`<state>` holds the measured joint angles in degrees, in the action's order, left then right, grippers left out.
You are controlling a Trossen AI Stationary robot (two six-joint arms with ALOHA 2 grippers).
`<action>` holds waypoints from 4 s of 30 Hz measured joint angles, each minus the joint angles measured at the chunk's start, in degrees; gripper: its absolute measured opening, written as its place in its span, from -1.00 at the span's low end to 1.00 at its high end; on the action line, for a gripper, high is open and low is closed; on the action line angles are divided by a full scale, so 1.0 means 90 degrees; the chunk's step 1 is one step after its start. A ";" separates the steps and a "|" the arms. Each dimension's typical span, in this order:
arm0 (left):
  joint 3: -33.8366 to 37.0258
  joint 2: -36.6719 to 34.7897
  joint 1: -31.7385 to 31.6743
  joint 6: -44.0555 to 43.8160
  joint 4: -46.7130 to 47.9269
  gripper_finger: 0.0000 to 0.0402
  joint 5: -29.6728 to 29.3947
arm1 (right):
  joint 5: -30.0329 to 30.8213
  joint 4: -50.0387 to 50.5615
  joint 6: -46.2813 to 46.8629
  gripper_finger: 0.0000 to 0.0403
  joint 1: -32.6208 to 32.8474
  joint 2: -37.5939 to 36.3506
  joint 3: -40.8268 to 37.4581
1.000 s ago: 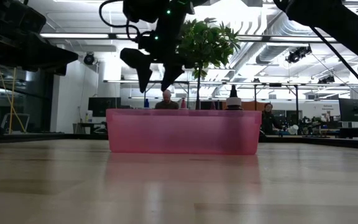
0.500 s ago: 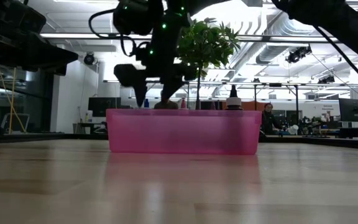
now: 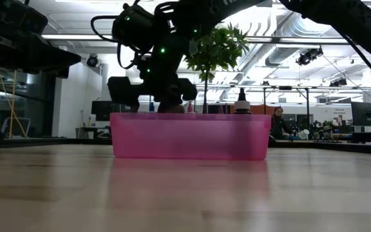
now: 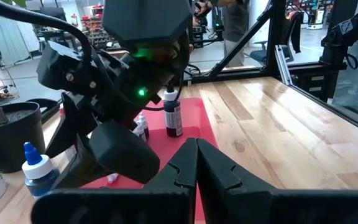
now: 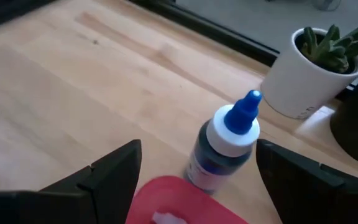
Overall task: Pick & Place food coloring
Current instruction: Put the large blue food coloring bottle into the pink container
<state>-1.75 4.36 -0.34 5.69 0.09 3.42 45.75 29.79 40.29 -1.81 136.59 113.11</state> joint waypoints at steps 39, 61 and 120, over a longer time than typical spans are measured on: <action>0.0002 0.0001 -0.0001 -0.0002 0.0001 -1.00 -0.0002 | -0.0225 -0.0732 0.0708 0.31 -0.0334 -0.0010 -0.0174; 0.0002 0.0002 -0.0002 -0.0002 0.0008 -1.00 -0.0114 | -0.0441 -0.0610 0.0809 -0.18 -0.0424 -0.0010 -0.0171; 0.0002 0.0002 -0.0001 -0.0001 0.0003 -1.00 -0.0124 | -0.0059 -0.0462 0.0192 -0.40 -0.0436 -0.0734 -0.0152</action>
<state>-1.74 4.38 -0.35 5.68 0.12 2.31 45.22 25.64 42.02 -5.74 129.99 111.74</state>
